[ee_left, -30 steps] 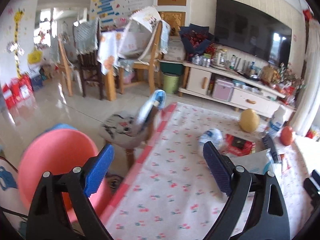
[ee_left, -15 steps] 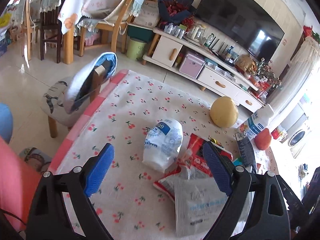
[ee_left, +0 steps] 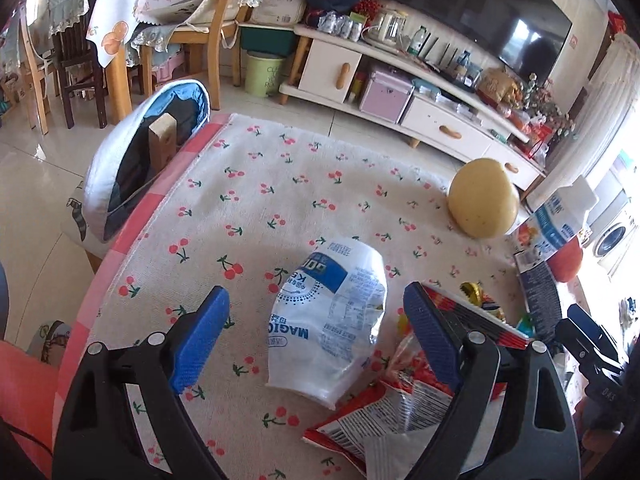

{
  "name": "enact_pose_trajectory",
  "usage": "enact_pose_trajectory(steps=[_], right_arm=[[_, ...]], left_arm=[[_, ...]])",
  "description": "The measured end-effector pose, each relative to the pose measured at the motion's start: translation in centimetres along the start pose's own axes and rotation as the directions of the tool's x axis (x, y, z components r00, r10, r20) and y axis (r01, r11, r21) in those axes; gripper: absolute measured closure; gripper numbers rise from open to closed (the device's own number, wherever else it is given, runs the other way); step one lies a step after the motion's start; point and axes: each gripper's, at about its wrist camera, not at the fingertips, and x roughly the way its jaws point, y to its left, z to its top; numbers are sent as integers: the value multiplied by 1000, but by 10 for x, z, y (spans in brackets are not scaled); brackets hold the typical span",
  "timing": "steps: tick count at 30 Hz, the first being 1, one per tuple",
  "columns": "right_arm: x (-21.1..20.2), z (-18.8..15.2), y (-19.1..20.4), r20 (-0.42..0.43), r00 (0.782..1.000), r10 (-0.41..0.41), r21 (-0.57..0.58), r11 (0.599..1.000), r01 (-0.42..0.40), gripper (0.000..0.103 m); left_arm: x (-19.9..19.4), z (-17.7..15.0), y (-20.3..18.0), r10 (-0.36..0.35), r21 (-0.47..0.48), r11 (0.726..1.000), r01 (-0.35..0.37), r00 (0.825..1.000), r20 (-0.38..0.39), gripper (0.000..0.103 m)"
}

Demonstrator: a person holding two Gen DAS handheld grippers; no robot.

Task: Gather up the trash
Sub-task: 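Grasp the white MAGICDAY bag with the left tool while the right tool grasps a white snack bag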

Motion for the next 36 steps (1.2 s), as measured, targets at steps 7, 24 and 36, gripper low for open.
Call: enact_pose_trajectory(steps=[7,24,36], right_arm=[[14,-1,-2,-64,996,65,-14,998,-66,36],[-28,-37,3,-115,984,138,-22,990,-141,41],[-74,-78,23,-158,979,126,-33,991,-132,42]], left_arm=[[10,-4,-9,30,66,997,-29,999,-17,35],[-15,-53,-52,-48,208,976,59,997,-55,64],[-51,-105,-73,-176,197,961,193,979,-105,66]])
